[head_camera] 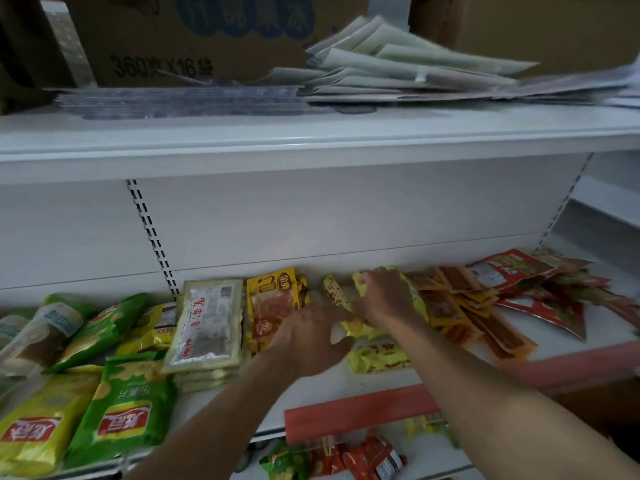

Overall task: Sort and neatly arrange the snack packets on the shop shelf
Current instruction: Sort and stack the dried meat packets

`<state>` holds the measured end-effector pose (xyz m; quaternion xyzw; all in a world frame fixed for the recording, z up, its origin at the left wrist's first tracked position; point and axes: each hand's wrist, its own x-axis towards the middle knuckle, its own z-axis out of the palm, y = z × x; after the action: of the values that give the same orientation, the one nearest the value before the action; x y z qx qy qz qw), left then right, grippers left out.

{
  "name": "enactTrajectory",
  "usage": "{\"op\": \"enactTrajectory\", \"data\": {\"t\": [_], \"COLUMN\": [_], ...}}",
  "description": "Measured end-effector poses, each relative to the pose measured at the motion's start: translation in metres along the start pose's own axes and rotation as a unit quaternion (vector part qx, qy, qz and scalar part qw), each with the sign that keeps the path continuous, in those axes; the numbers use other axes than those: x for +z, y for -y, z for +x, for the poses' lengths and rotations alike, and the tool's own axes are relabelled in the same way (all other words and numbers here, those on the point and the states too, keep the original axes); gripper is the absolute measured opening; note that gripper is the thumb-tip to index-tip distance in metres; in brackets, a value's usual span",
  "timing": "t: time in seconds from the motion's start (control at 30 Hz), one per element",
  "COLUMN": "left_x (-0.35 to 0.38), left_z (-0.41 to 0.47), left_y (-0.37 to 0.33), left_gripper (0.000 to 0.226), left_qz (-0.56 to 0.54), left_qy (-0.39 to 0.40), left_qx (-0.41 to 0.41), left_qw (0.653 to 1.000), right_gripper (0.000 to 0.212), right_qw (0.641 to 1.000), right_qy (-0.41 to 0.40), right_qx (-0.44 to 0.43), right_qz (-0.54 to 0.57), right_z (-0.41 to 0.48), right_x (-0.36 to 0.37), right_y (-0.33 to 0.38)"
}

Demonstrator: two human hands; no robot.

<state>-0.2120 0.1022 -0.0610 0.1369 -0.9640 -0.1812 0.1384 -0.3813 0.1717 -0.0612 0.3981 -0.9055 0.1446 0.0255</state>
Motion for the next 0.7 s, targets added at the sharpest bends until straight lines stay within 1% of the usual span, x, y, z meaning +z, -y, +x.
{"op": "enactTrajectory", "data": {"t": [0.03, 0.1, 0.17, 0.23, 0.3, 0.47, 0.57, 0.7], "left_x": [0.013, 0.042, 0.067, 0.086, 0.096, 0.094, 0.078, 0.049], "left_z": [0.002, 0.005, 0.008, 0.011, 0.011, 0.008, 0.008, 0.014], "left_y": [-0.011, -0.028, -0.038, -0.042, -0.042, -0.045, -0.045, -0.047], "left_gripper": [0.043, 0.052, 0.061, 0.063, 0.058, 0.054, 0.055, 0.050], "left_qz": [-0.019, -0.034, -0.031, -0.033, -0.045, -0.082, -0.073, -0.061], "left_qy": [0.008, 0.027, 0.047, 0.049, 0.018, -0.023, 0.014, 0.076], "left_qx": [0.020, 0.042, 0.038, 0.019, -0.007, -0.040, -0.053, -0.066], "left_qw": [1.000, 0.998, 0.998, 0.998, 0.999, 0.996, 0.996, 0.993], "right_gripper": [0.040, 0.057, 0.063, 0.061, 0.057, 0.050, 0.048, 0.049], "right_qw": [1.000, 1.000, 0.998, 0.996, 0.994, 0.988, 0.983, 0.983], "right_qy": [-0.001, 0.028, 0.058, 0.061, 0.040, -0.011, -0.024, 0.002], "right_qx": [0.001, 0.008, 0.019, 0.009, -0.011, -0.028, -0.031, -0.034], "right_qz": [-0.002, -0.006, 0.022, 0.071, 0.099, 0.148, 0.178, 0.180], "right_z": [-0.001, -0.004, -0.009, -0.014, -0.016, -0.021, -0.022, -0.019], "right_x": [0.001, 0.006, 0.013, 0.022, 0.029, 0.042, 0.046, 0.048], "right_y": [-0.016, -0.047, -0.073, -0.088, -0.092, -0.096, -0.097, -0.100]}}
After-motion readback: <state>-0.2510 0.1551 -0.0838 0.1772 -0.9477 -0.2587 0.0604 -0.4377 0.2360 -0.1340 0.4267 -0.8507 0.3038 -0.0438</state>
